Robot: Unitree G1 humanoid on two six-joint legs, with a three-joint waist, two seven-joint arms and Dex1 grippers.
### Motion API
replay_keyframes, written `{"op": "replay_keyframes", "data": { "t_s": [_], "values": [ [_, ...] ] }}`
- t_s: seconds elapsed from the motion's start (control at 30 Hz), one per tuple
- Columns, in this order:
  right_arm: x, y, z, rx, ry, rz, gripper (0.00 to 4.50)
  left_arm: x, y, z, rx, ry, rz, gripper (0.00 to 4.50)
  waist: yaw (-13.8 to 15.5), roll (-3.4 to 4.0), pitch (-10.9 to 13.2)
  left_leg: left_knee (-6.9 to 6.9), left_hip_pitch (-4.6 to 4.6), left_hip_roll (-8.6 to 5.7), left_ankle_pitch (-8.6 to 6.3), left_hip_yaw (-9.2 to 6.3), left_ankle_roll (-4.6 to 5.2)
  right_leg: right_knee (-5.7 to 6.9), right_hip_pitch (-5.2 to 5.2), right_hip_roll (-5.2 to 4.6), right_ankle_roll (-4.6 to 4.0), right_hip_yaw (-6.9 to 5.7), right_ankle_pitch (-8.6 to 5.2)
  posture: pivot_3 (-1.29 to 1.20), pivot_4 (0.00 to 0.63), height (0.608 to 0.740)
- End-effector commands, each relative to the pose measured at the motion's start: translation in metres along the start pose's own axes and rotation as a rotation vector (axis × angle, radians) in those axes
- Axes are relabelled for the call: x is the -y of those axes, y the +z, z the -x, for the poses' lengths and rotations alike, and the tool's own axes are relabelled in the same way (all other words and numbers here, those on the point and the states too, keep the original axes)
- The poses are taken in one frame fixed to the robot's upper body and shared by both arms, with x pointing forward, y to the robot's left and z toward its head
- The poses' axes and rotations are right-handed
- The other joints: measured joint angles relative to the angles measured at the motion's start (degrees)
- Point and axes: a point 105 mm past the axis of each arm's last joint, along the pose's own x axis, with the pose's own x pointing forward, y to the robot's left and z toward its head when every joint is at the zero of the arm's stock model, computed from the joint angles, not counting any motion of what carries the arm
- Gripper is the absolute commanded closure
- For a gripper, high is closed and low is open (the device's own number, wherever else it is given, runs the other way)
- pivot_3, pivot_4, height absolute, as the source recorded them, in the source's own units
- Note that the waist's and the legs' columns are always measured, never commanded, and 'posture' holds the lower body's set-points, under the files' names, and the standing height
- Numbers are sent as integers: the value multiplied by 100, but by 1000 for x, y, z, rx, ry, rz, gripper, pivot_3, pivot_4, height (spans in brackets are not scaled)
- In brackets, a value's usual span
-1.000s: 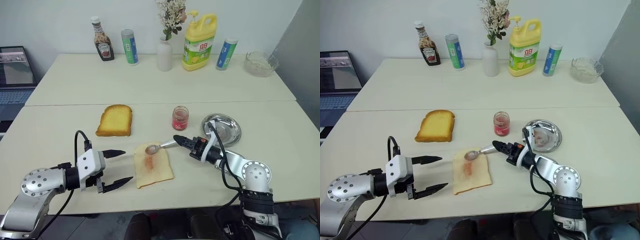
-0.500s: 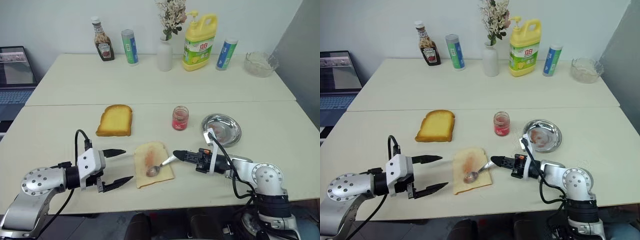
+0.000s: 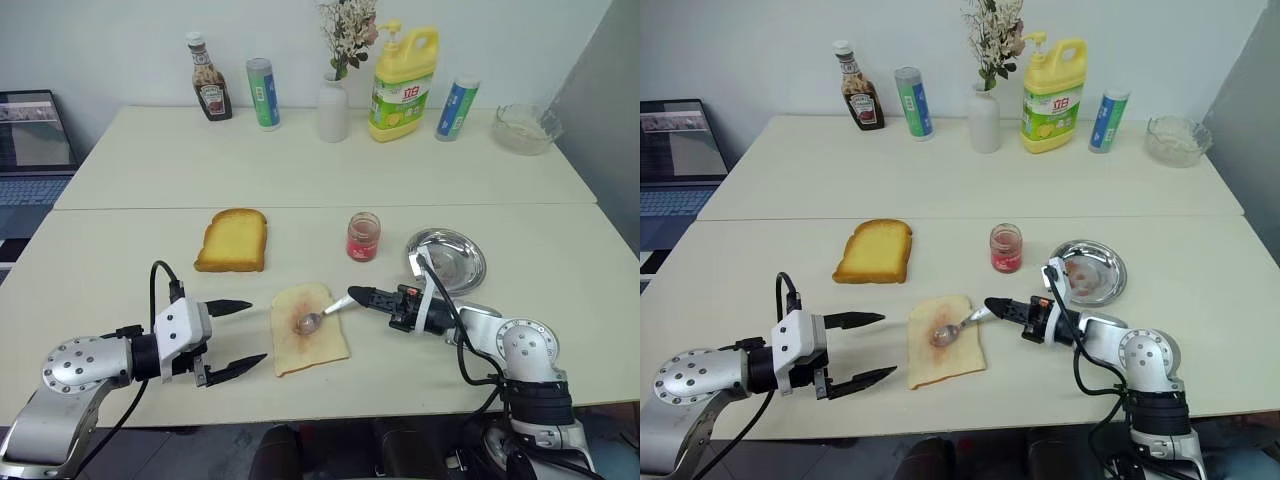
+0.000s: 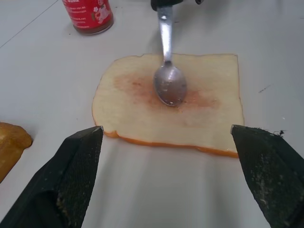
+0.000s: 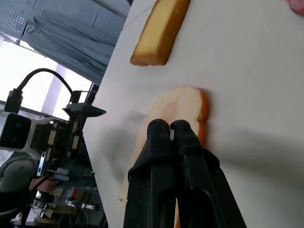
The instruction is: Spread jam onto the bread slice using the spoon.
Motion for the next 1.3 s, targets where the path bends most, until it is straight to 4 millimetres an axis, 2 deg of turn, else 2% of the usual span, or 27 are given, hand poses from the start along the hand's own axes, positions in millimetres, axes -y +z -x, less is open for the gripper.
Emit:
{"op": "replay_keyframes", "data": {
  "t_s": [0.03, 0.1, 0.23, 0.4, 0.43, 0.6, 0.7, 0.83, 0.9, 1.1, 1.3],
  "values": [
    [-6, 3, 17, -4, 14, 49, 4469, -4, 11, 0, 28, 11, -47, 0, 12, 0, 0, 0, 0, 0, 0, -1, 0, -1, 1, 0, 13, -1, -8, 0, 150, 740],
    [-8, 9, 20, 26, 17, 54, 4469, -6, 12, 0, 31, 12, -48, 0, 5, -1, 0, 2, 1, 0, 0, 2, 0, -1, 2, 0, 19, 1, -12, 0, 150, 740],
    [-13, 35, 25, 153, 11, 52, 4469, -6, 16, -3, 50, 4, -49, 0, 0, -1, 0, 2, 2, 2, 0, 0, 0, 2, 1, 3, 19, 1, -11, 0, 150, 740],
    [-15, 57, 36, 299, -23, 45, 4469, -2, 34, -11, 104, -50, -47, 0, 5, -1, 0, 2, 0, 1, 0, -2, 0, 2, 1, 4, 19, 1, -11, 0, 150, 740],
    [-15, 60, 41, 322, -34, 46, 4469, -1, 39, -13, 119, -62, -52, 0, 7, -1, 0, 2, -2, -2, 0, -1, 0, 1, 2, 1, 18, 1, -10, 0, 150, 740],
    [-11, 84, 91, 499, -184, 79, 4469, -7, 84, -37, 240, -121, -100, 0, 98, -1, 2, 11, -10, -6, 0, -5, 0, 0, 2, -2, 22, -2, -6, 0, 150, 740],
    [-10, 87, 108, 525, -245, 99, 4469, -9, 96, -46, 265, -147, -110, 0, 123, -1, 2, 18, -9, -10, 0, -1, 0, -1, 6, -1, 31, 3, -4, 0, 150, 740],
    [8, 86, 149, 546, -423, 124, 4469, -8, 118, -69, 308, -249, -143, 0, 116, -1, 2, 17, -6, -6, 0, -4, 0, 1, 7, 7, 31, 3, -4, 0, 150, 740],
    [18, 87, 160, 548, -479, 122, 4469, -6, 124, -78, 308, -290, -161, 0, 131, -1, 2, 20, -5, -8, 0, -2, 1, 1, 8, 7, 31, 5, -5, 0, 150, 740],
    [48, 89, 179, 536, -577, 110, 4469, 4, 132, -98, 289, -381, -214, 0, 77, 0, 1, 24, -1, -6, 1, 2, 1, 1, 11, 12, 34, 14, -3, 0, 150, 740],
    [69, 93, 183, 531, -602, 100, 4469, 5, 136, -113, 283, -381, -230, 0, 82, 2, 0, 26, -2, -7, 1, 2, 1, 1, 11, 12, 33, 14, -3, 0, 150, 740]
  ]
}}
